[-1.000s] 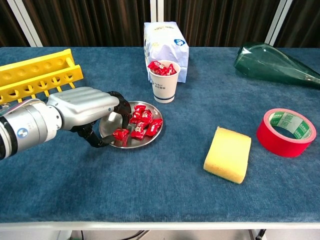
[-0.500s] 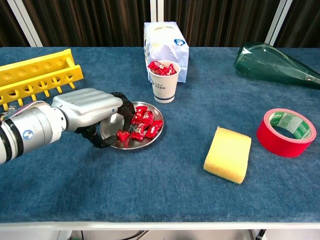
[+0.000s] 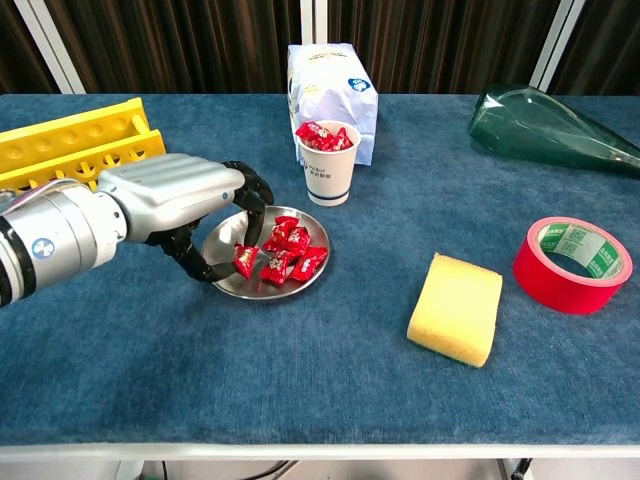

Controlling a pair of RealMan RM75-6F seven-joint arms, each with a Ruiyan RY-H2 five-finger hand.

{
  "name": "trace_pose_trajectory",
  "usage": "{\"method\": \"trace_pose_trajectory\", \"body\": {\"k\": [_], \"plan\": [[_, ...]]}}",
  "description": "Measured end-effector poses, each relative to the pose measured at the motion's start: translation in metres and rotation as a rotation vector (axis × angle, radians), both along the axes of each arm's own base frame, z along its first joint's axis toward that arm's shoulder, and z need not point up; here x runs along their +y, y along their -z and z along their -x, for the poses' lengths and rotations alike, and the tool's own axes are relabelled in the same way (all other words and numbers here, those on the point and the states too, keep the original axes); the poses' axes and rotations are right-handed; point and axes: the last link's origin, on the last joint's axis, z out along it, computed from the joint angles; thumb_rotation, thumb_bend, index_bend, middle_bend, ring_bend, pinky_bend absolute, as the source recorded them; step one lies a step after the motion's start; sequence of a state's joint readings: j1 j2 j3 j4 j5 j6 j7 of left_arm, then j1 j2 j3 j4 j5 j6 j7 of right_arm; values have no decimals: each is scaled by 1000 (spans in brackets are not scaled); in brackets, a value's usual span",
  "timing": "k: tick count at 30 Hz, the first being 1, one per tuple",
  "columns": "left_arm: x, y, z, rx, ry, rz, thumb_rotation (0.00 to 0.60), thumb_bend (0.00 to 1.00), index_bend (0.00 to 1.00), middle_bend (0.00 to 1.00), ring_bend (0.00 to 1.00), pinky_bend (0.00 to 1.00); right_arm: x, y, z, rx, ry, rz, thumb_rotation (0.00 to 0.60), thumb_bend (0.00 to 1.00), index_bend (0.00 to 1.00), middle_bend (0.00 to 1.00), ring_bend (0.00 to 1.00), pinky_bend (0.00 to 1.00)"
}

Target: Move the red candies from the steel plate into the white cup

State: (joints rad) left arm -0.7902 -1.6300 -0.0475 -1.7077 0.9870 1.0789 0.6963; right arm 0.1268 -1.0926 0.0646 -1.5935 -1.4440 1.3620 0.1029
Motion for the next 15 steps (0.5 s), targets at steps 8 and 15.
{"method": "trace_pose_trajectory", "body": {"k": [8, 15], "plan": [[10, -19, -18, -63, 18, -59, 600, 304, 560, 162, 47, 203, 0, -1, 0, -3, 2, 3, 600, 288, 0, 0, 0, 0], [34, -38, -48, -142, 44, -146, 600, 304, 560, 163, 47, 204, 0, -2, 1, -7, 2, 5, 600, 289, 0, 0, 0, 0]]}}
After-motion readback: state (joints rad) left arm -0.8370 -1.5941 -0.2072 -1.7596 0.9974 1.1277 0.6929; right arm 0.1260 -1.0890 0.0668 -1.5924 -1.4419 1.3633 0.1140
